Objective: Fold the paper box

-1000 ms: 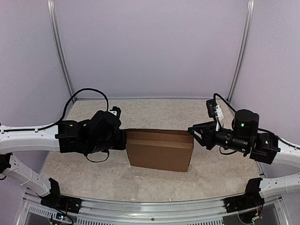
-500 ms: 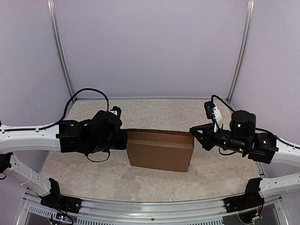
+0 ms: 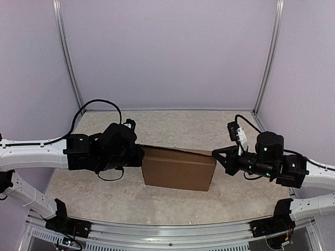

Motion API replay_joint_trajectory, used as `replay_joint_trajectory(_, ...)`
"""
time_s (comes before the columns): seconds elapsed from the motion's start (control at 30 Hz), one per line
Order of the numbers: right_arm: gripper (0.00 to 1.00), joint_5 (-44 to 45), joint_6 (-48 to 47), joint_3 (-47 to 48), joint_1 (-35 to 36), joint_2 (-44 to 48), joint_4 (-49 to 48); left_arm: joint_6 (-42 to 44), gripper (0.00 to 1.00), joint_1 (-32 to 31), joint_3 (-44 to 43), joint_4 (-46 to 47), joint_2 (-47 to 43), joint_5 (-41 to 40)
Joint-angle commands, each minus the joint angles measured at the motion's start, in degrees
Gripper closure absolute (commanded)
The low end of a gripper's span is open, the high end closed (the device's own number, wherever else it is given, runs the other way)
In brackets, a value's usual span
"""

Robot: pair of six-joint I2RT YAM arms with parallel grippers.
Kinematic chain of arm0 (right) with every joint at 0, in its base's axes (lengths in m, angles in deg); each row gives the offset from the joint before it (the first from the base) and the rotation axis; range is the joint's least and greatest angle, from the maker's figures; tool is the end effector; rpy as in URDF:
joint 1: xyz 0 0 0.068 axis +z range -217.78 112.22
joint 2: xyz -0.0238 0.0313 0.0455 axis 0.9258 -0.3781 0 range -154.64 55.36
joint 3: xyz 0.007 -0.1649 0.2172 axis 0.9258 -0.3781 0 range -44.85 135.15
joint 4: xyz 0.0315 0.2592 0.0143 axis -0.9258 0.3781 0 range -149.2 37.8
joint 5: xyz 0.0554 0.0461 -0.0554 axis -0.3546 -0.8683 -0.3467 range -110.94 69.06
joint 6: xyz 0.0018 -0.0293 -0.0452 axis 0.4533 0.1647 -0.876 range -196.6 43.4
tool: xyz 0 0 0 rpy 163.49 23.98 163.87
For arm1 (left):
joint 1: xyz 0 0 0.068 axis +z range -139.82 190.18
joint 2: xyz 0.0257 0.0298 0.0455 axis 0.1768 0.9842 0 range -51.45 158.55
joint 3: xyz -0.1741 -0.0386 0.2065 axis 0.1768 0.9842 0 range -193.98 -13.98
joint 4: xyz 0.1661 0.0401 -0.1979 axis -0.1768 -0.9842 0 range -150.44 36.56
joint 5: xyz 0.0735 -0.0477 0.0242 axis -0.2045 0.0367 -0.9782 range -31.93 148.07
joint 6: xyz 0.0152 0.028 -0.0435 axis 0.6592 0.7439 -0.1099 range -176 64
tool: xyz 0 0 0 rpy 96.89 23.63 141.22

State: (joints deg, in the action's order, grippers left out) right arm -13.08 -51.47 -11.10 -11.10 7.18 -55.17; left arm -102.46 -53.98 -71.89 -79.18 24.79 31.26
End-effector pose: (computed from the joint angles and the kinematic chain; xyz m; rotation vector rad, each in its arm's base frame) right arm 0.1139 0.1644 0.2727 -0.4435 1.9295 0.8302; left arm 0.1385 -0.2492 0.2762 0.1230 2.2829 -0.4841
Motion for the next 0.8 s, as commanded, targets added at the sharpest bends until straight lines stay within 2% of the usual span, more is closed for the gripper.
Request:
replay_joint_trajectory(0.0,0.95,1.7,1.2,-3.5,1.0,-1.5,5.5,-0.4,0.76,-0.5,2.5,-8.2,1.9,6.0)
replay_joint_trajectory(0.23,0.95,3.3,1.0,-3.4,1.1,-2.4,5.3,4.6,0.51,-0.5,5.6,-3.3,-3.4,11.3)
replay_joint_trajectory(0.43,0.98,4.1,1.0,-2.9,1.2,-4.2,6.3,9.9,0.33,-0.4,5.9,-4.5,-8.9,16.5)
replay_joint_trajectory(0.57,0.99,3.8,1.2,-3.0,1.3,-5.9,6.3,11.9,0.30,0.9,5.5,-3.7,-13.5,21.1)
replay_joint_trajectory(0.77,0.99,4.0,0.9,-2.7,2.0,-7.4,6.9,12.9,0.31,4.7,5.2,-0.4,-19.4,28.1)
